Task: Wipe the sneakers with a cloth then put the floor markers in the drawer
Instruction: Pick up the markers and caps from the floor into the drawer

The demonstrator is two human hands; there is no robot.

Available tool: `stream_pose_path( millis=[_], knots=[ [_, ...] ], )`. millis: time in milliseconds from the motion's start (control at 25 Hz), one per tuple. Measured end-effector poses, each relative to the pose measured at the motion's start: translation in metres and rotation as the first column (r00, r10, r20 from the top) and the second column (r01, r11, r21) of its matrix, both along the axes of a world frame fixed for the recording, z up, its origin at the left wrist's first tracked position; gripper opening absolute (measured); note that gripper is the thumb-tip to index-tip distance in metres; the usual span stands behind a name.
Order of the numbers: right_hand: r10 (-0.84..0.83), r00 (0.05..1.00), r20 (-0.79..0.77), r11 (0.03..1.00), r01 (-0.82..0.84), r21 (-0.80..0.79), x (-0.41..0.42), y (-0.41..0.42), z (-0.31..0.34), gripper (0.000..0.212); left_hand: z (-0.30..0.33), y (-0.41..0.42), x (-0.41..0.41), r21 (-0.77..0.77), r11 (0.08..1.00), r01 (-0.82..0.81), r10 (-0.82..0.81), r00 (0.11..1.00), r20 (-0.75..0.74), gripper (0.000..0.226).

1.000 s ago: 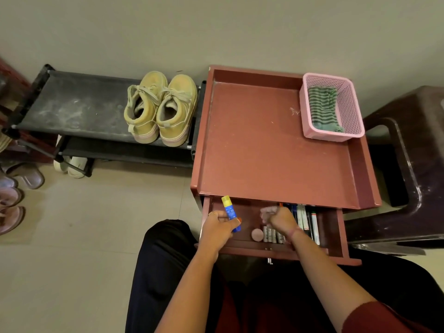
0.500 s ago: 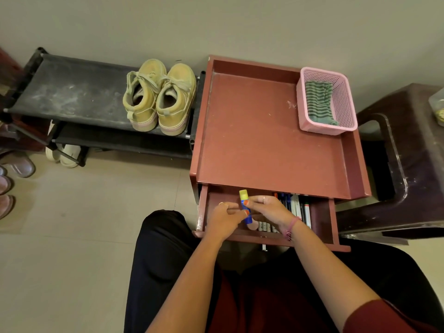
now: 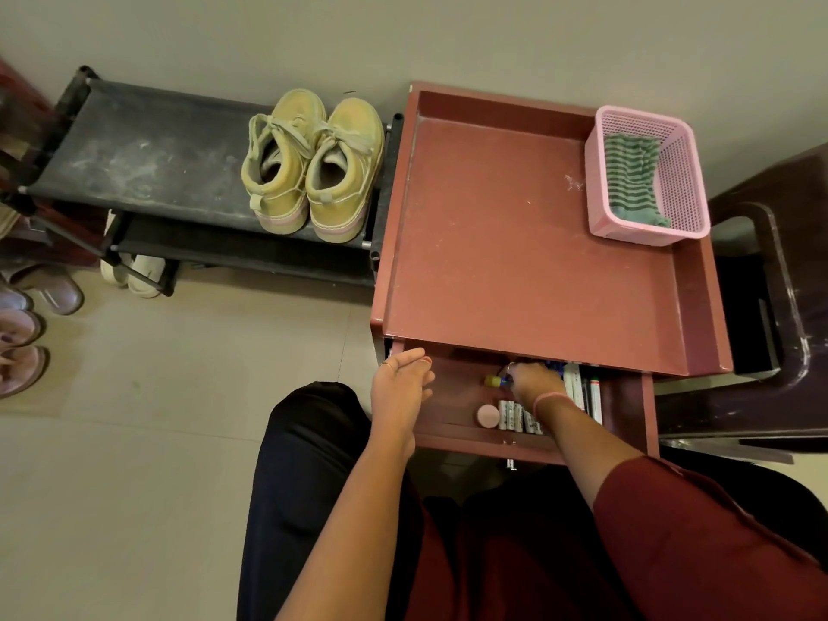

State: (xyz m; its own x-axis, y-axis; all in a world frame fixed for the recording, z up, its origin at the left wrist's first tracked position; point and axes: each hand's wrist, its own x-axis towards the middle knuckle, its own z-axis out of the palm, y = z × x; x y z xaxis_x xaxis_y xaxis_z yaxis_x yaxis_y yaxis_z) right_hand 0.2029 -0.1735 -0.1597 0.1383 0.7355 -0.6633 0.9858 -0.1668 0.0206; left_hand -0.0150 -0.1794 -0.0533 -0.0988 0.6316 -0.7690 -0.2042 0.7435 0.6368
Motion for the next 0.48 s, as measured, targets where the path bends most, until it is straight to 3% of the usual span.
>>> stream_pose_path(
  millis=[160,320,480],
  knots=[
    [0.132,0.988,0.083,0.991,-0.13,-0.029,-0.001,-0.002,-0.008,0.035,-0.003,0.003,0.0,0.004,1.0,-0.006,0.006,1.0,0.009,0.012],
    [0.188,0.981,0.052,0.981,-0.184,-0.065,0.006,-0.004,-0.01,0.043,-0.006,0.004,0.002,-0.001,1.0,-0.017,0.017,1.0,0.009,0.012],
    [0.034,0.995,-0.091,0.999,-0.032,0.016,0.023,-0.017,-0.006,0.047,-0.007,0.002,0.002,0.002,1.0,-0.026,0.026,1.0,0.001,0.015]
  ],
)
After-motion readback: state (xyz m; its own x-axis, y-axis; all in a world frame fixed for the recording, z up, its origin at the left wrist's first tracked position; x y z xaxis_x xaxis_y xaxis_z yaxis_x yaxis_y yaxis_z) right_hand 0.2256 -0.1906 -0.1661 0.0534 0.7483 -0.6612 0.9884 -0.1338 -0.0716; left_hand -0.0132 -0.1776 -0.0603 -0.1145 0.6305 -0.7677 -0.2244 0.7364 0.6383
